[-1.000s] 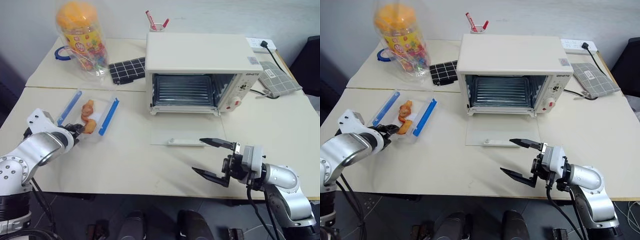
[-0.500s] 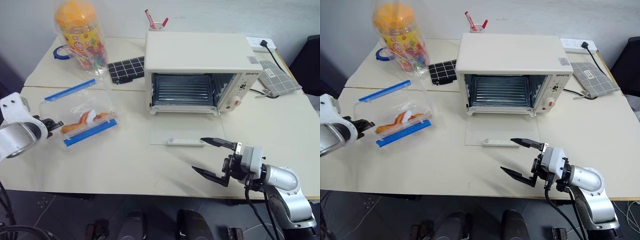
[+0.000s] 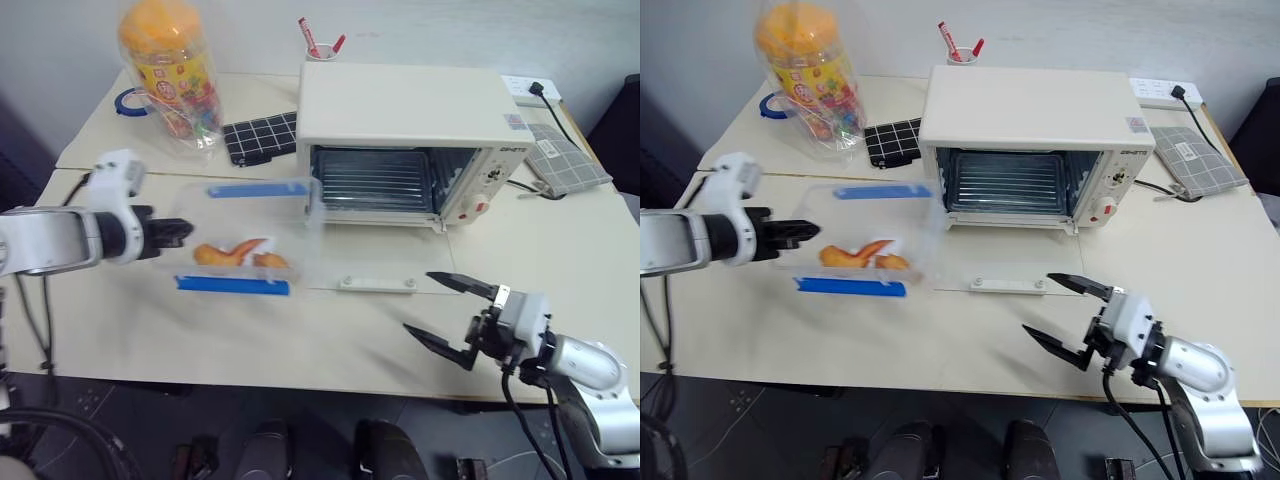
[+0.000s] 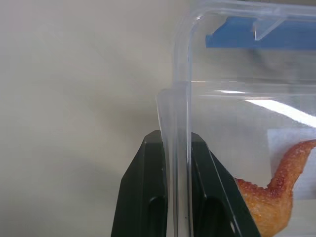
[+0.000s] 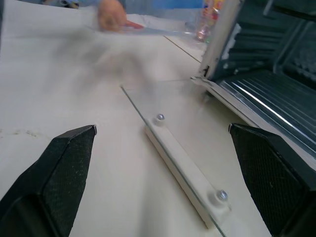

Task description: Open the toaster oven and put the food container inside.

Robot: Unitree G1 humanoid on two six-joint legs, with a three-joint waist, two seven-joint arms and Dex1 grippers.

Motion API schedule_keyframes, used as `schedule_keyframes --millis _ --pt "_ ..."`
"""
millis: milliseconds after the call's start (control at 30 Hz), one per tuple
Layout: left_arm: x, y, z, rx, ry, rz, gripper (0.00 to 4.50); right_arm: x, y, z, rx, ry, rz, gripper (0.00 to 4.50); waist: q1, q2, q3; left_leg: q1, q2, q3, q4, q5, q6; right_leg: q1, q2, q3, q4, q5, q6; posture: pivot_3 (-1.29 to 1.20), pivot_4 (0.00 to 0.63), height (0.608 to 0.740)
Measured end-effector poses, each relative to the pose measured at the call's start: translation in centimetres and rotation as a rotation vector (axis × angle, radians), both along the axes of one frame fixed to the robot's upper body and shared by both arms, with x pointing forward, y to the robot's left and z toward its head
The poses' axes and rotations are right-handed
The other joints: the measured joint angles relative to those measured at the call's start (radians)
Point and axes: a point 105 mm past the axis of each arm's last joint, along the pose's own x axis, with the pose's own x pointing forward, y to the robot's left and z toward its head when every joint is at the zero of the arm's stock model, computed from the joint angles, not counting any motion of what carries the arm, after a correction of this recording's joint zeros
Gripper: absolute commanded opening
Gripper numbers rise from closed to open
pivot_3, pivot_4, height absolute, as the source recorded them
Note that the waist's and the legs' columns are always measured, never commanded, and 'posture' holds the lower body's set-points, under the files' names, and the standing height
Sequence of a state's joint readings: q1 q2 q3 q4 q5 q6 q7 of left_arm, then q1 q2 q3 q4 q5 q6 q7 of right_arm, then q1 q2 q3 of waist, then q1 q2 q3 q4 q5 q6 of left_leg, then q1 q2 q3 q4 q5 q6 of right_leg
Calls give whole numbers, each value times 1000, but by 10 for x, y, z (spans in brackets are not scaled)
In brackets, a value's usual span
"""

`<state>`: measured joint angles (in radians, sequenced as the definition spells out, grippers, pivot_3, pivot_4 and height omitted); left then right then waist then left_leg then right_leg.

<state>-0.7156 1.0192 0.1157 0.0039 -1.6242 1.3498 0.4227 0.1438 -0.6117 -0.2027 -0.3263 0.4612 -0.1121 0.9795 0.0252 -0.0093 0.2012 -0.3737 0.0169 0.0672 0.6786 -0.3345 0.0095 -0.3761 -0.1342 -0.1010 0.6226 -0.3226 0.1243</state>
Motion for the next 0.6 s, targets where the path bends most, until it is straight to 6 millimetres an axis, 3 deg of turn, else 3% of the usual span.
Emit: schedule_keyframes --millis 133,233,467,600 --pt "10 -44 -19 -33 47 -92 196 -12 -18 10 -3 -46 -125 4500 1 0 0 0 0 0 2 0 0 0 1 0 1 0 0 0 150 740" --pt "15 -78 -19 -40 38 -175 196 -25 -21 17 -1 -58 -170 4500 0 -1 0 0 -2 0 2 1 0 0 1 0 2 0 0 0 150 740" --pt "39 -120 -24 -55 36 -184 196 -48 -33 21 72 -43 -366 4500 3 -1 0 1 -3 1 2 2 -2 1 2 1 3 0 0 0 150 740" --pt "46 -137 -20 -35 -1 -192 196 -57 -30 23 97 -47 -414 4500 5 -1 0 1 -4 1 2 2 -1 1 2 1 2 0 0 0 150 740"
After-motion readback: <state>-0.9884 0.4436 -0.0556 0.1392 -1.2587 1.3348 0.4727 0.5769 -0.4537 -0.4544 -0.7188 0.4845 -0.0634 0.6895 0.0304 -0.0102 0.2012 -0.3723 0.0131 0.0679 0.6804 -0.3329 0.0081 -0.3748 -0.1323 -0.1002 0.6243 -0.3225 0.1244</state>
